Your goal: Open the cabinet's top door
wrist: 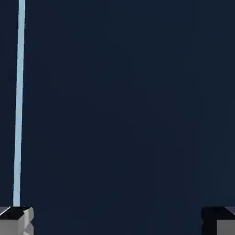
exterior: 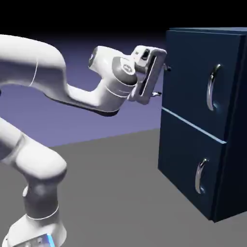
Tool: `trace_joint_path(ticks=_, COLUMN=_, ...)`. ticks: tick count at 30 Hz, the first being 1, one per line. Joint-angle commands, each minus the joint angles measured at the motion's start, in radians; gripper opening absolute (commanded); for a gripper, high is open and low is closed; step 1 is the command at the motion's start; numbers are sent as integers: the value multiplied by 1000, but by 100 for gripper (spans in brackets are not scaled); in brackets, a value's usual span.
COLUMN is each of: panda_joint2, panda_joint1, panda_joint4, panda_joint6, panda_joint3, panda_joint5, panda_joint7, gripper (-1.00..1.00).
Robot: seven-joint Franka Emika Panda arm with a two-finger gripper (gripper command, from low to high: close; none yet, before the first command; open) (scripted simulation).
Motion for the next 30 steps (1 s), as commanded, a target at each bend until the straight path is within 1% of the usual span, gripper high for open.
trace_joint_path(ticks=1, panda_joint2=-5, panda_joint1=15, panda_joint4=9, panda_joint6=-1, panda_joint3=-16, panda_joint5=-44, panda_joint7=-15, gripper=0)
trace_joint_path(ticks=30, panda_joint2=-146, panda_joint1=441, panda_joint4=263, panda_joint6=-37, panda_joint3=-490, panda_joint5=-1305, panda_joint7=-447, gripper=0)
